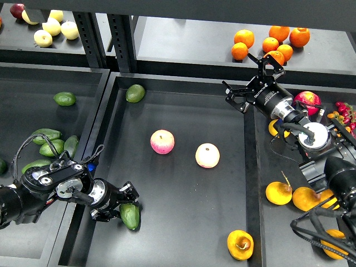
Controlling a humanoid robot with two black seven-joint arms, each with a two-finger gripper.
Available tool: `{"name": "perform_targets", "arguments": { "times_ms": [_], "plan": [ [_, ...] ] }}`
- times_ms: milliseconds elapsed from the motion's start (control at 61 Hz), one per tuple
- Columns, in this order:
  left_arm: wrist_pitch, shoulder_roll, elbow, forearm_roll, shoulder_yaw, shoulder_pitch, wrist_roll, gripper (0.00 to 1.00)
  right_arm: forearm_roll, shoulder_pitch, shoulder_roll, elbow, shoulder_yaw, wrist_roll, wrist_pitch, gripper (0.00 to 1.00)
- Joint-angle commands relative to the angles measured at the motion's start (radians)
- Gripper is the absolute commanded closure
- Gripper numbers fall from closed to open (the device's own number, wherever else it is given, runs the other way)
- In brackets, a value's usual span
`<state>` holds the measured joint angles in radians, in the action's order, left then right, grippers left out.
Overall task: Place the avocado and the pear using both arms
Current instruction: 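Lift the avocado and carry it to the bin of avocados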
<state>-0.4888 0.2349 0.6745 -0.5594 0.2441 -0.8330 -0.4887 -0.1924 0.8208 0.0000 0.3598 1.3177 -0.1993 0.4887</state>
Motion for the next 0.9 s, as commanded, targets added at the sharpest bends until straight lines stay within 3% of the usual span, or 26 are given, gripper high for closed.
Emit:
{"name": "perform_targets", "arguments": {
  "times_ms": [0, 427, 886],
  "plan": [
    [0.000, 0.090, 0.036, 0.009, 0.004, -0.034, 0.000, 0.65, -0.001, -0.006, 0.000, 0.008, 0.000, 0.000, 0.000, 0.00],
    [0.000, 0.329, 0.091, 0.058, 0.014, -0.041, 0.000, 0.65, -0.001, -0.012, 0.000, 0.010, -0.002, 0.000, 0.000, 0.00],
    [0.000, 0.523, 0.053, 0.176, -0.020, -0.090, 0.000, 0.64, -0.001, -0.014, 0.000, 0.010, -0.005, -0.002, 0.000, 0.00]
  ]
}}
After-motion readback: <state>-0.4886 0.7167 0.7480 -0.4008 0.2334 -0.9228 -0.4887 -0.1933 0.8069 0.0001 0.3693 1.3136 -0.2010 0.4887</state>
